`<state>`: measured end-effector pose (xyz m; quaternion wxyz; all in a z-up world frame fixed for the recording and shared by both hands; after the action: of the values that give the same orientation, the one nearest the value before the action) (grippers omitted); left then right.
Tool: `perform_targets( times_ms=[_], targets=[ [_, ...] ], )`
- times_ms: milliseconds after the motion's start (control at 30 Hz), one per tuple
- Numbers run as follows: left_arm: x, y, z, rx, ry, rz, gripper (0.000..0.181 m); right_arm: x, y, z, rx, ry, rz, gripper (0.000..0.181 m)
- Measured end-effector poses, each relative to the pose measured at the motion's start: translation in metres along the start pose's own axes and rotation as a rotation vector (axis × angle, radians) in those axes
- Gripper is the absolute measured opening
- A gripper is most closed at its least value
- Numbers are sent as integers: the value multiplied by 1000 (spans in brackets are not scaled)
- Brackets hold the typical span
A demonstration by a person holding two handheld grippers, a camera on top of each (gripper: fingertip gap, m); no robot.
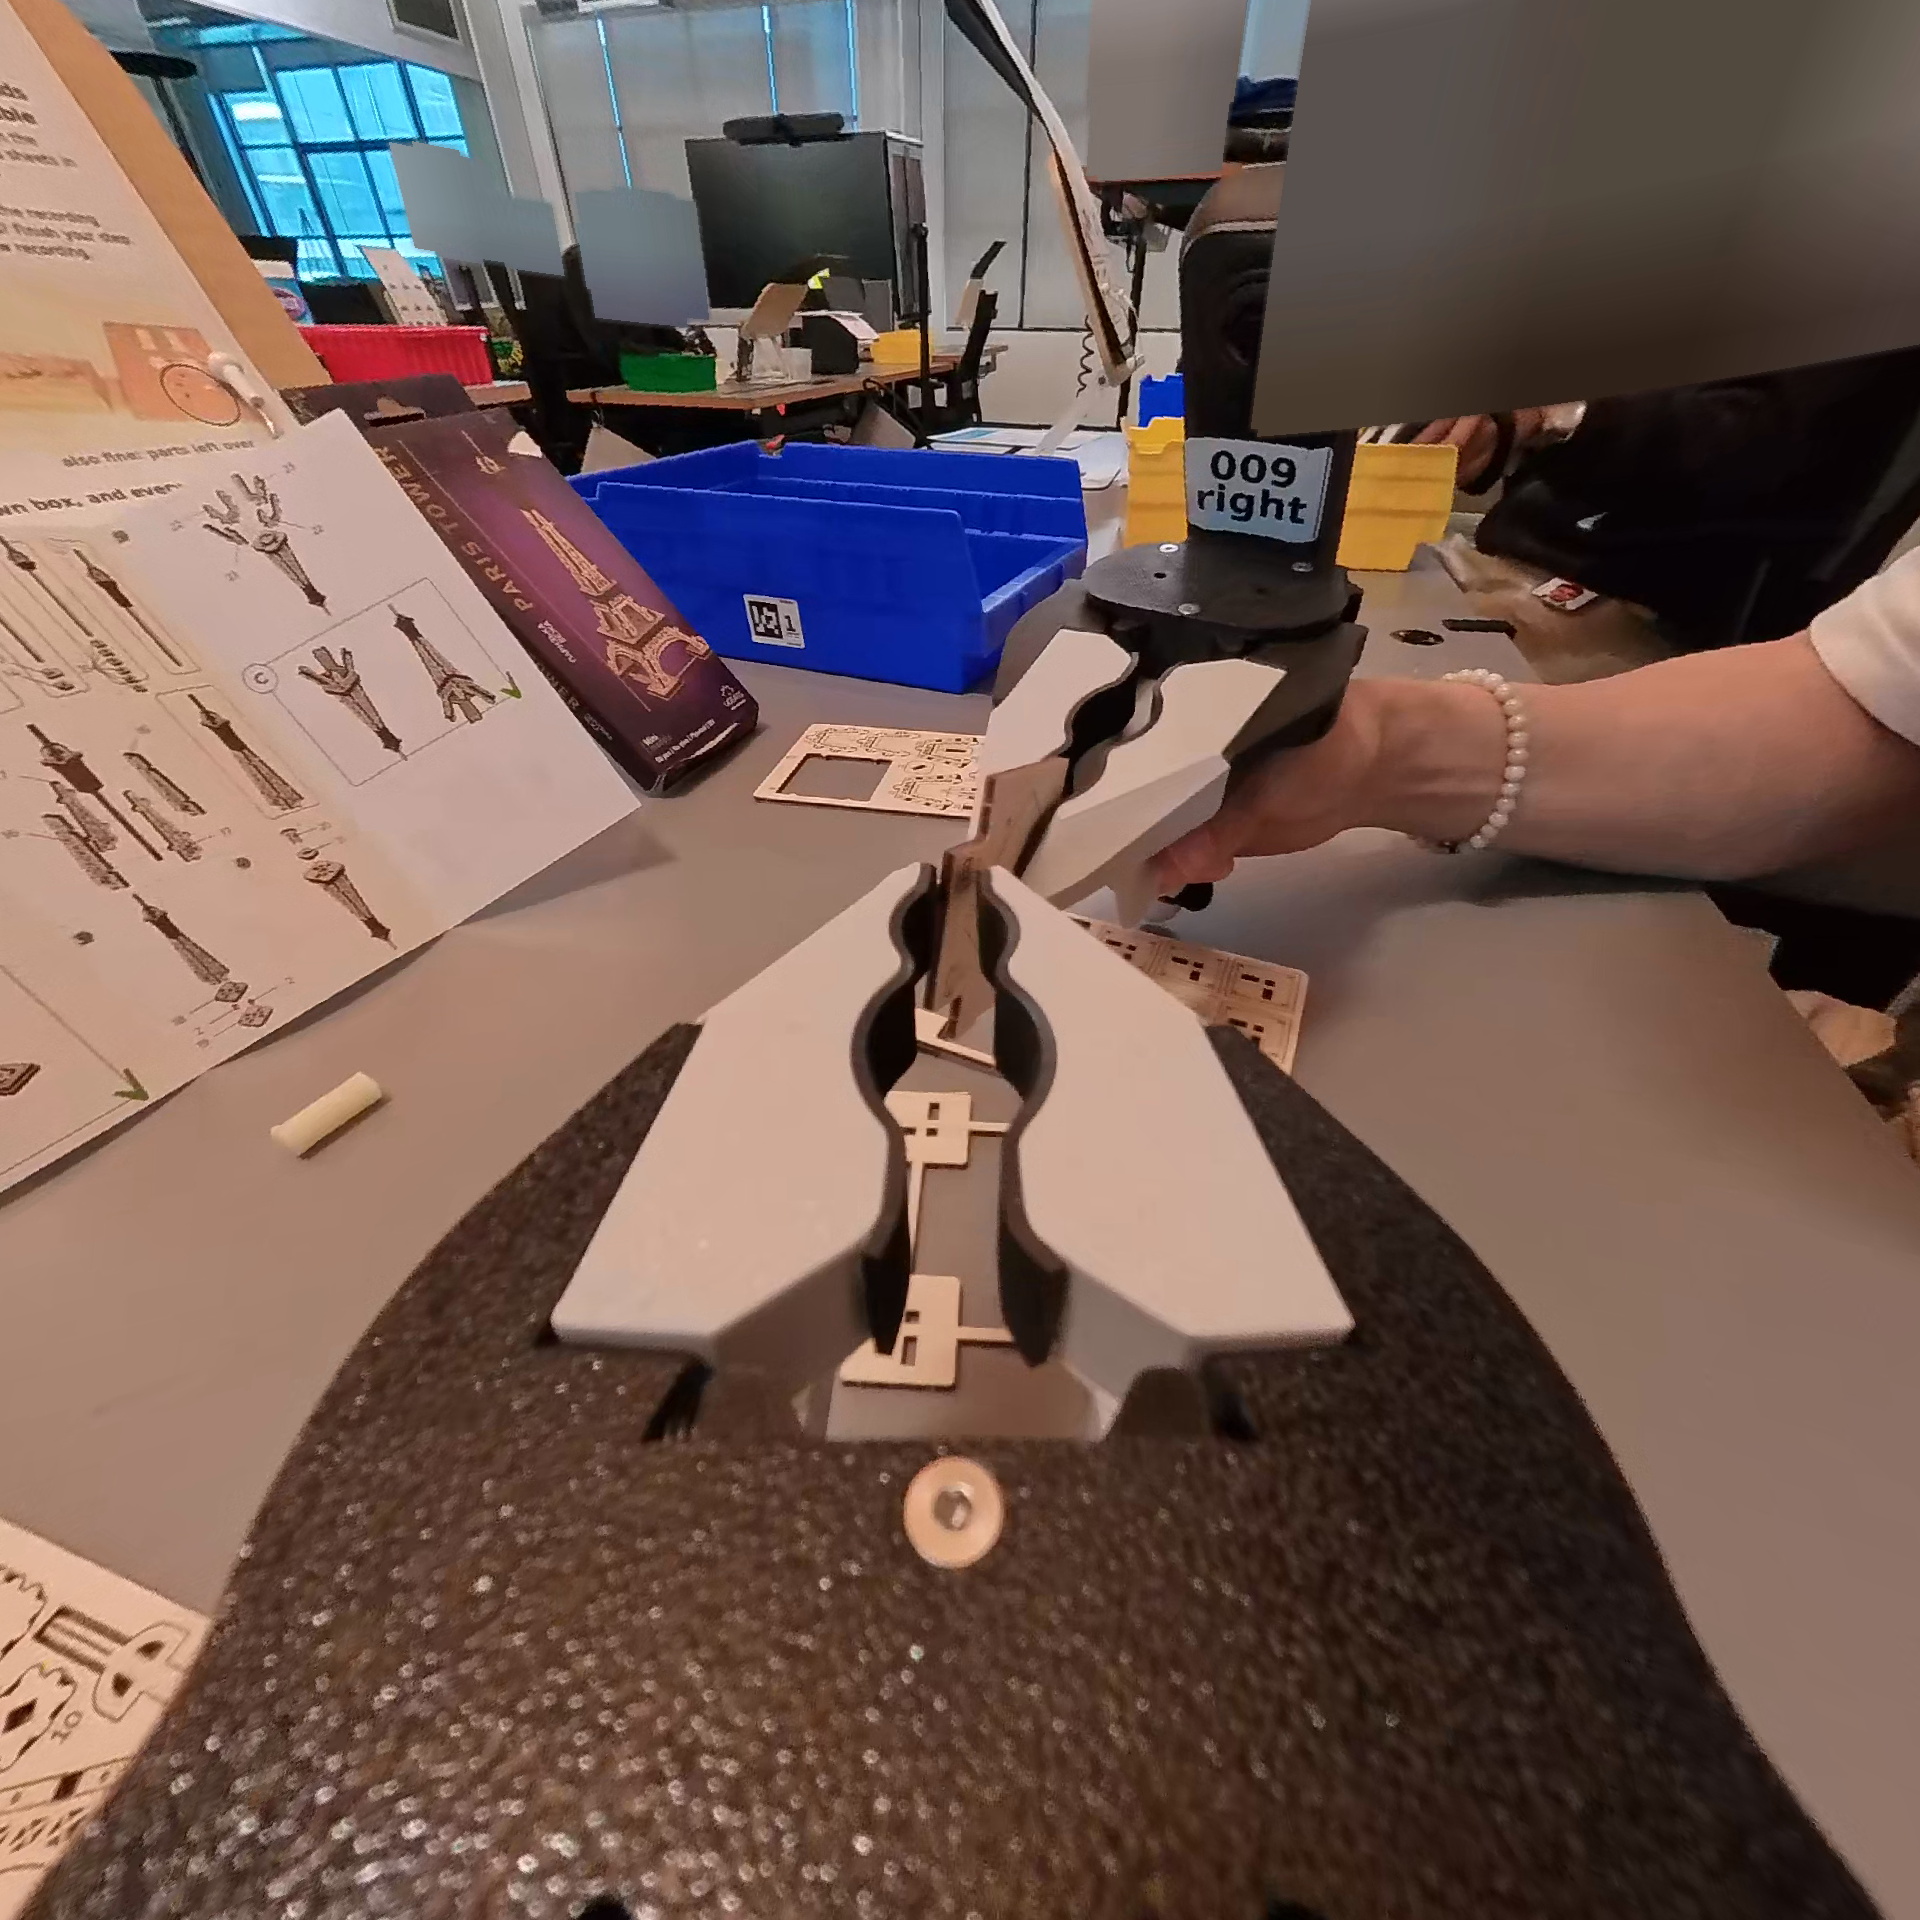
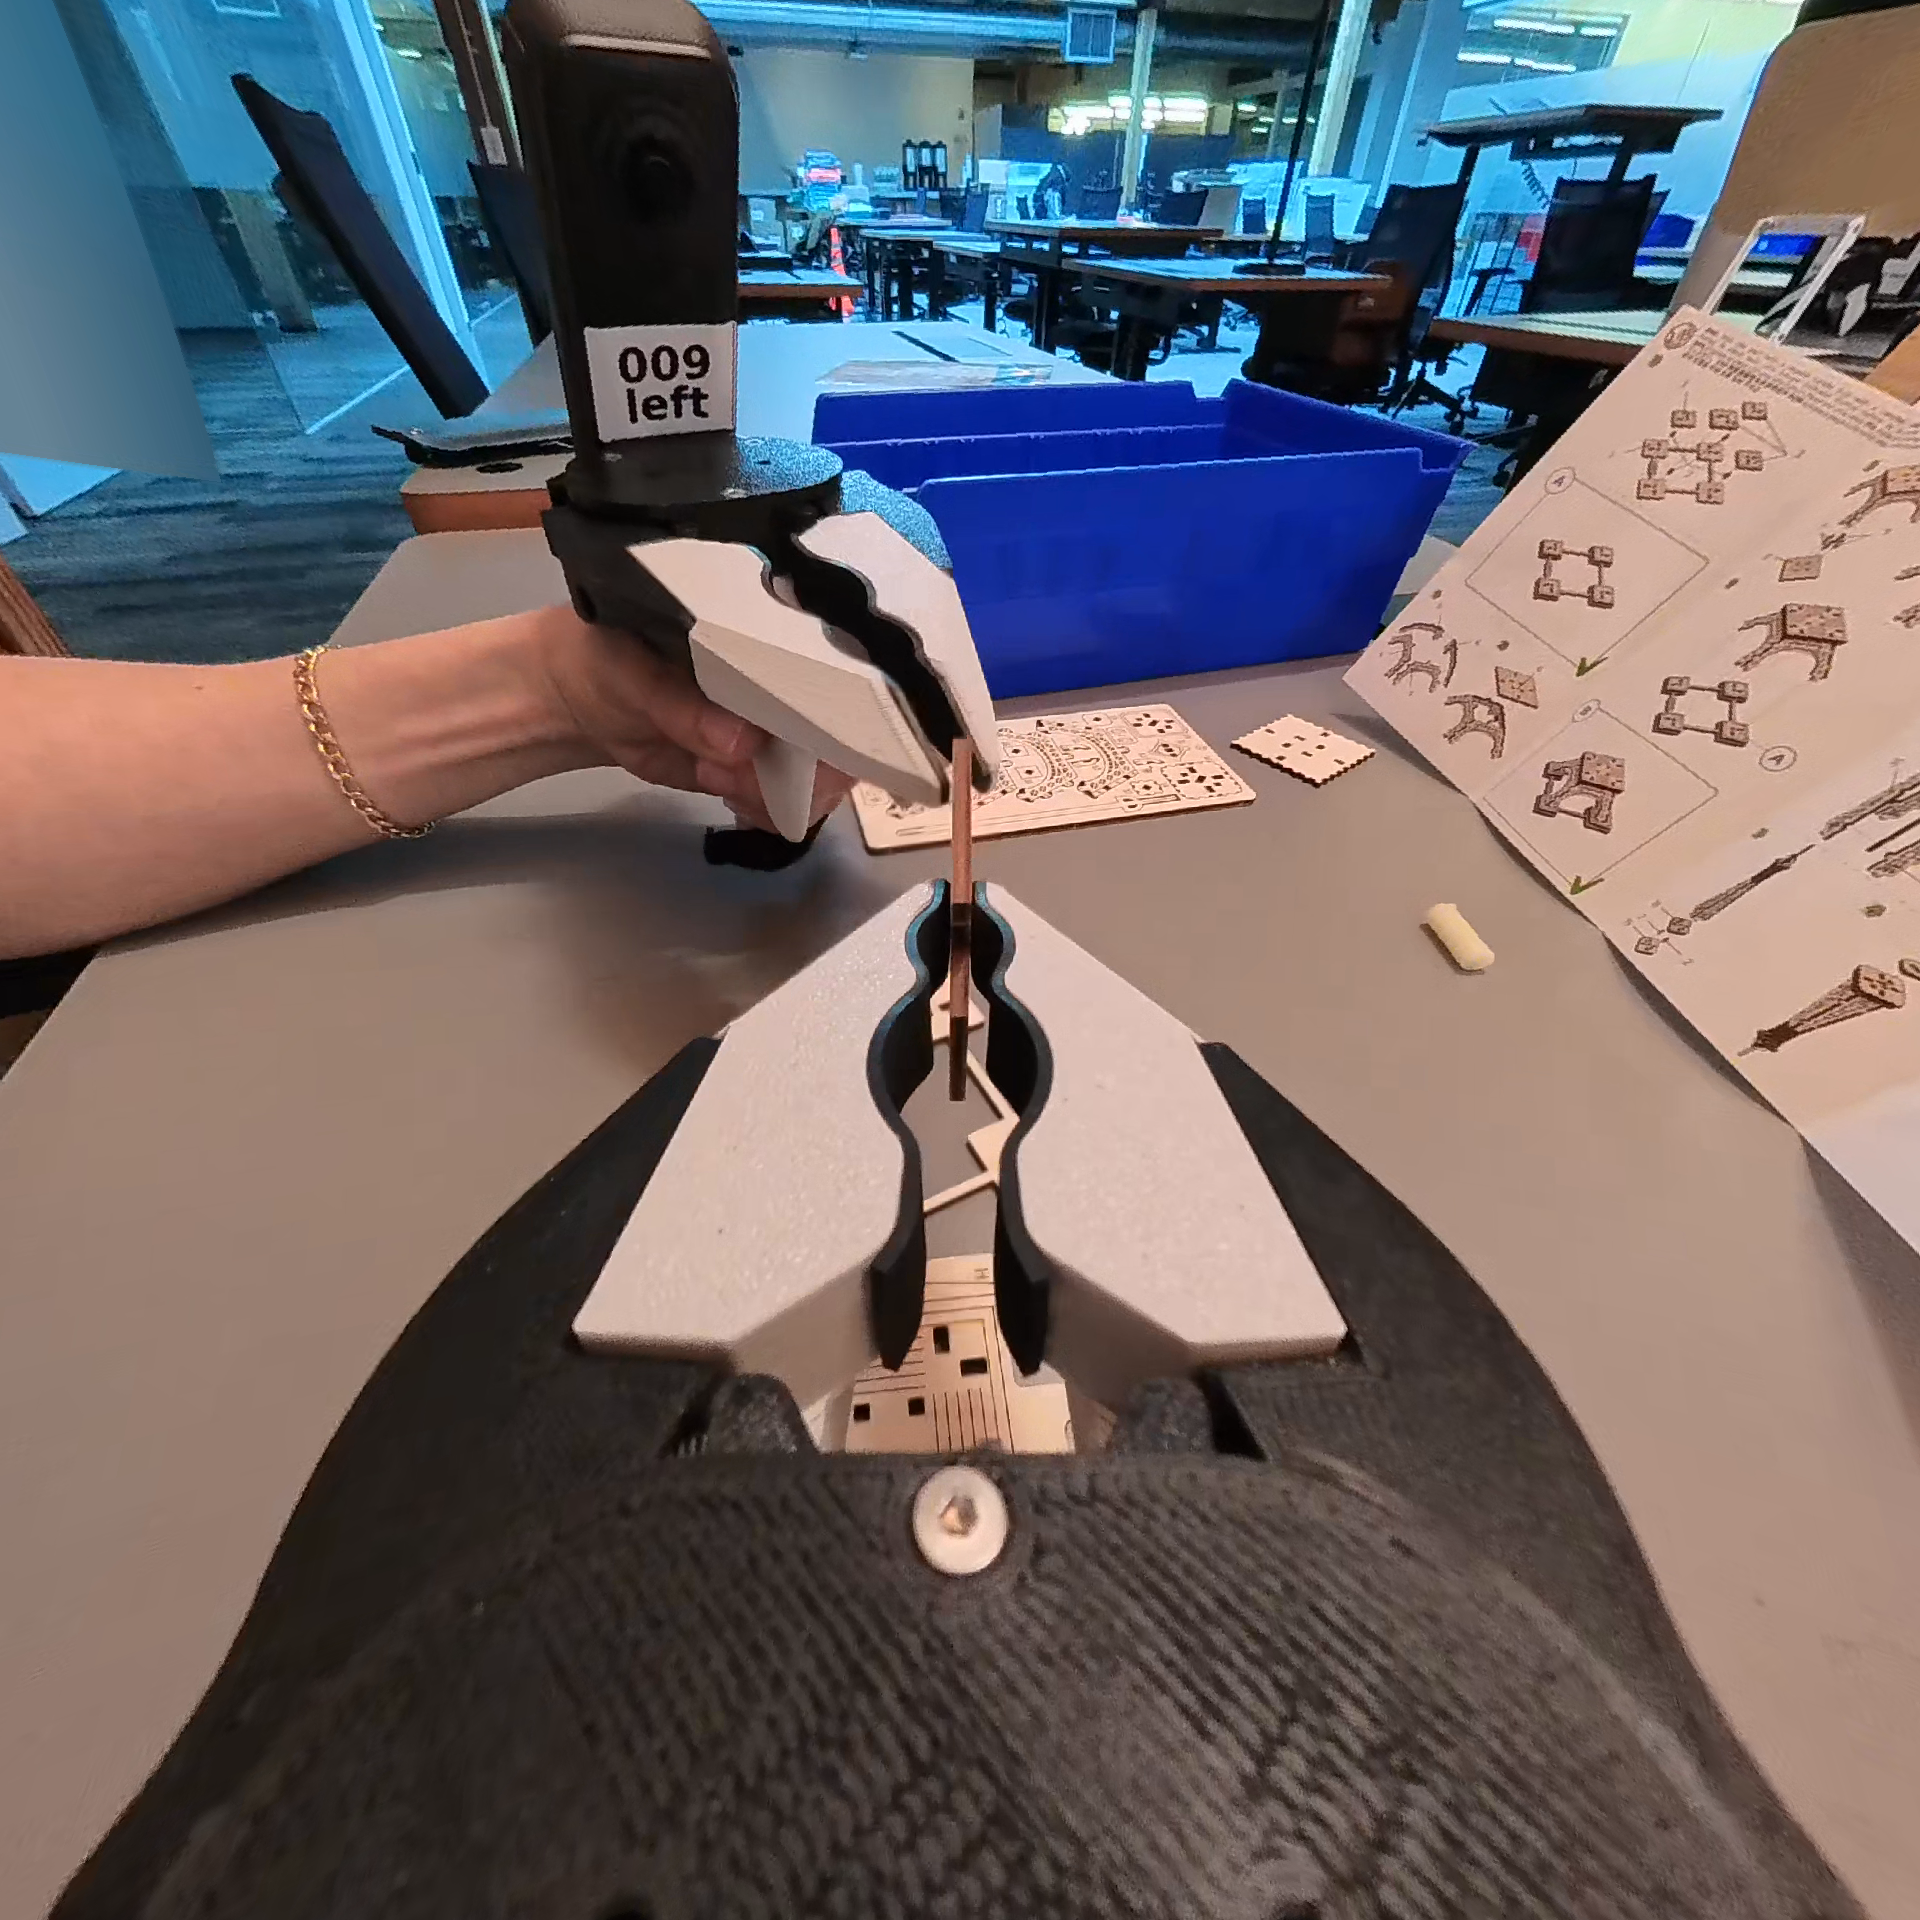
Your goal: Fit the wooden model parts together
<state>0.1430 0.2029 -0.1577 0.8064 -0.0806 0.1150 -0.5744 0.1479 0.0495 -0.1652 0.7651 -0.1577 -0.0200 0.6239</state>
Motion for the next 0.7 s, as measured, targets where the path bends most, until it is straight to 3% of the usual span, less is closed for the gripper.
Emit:
perform_targets(
  times_ms=[700],
  targets=[
    [-3, -1, -4, -7, 39, -44, 3, 3, 4, -3, 18, 1, 55, 1]
  ],
)
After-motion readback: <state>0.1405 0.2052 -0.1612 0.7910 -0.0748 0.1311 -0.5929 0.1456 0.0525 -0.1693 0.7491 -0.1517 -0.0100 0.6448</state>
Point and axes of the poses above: each gripper's, where its closed fingertips meet, x out along the fingers, z out of its top, y = z × x across the jaws, the point moved 8 cm from there along -x, back along the fingers, and after that the axes turned 15 degrees about -x, right-handed, at the moved point
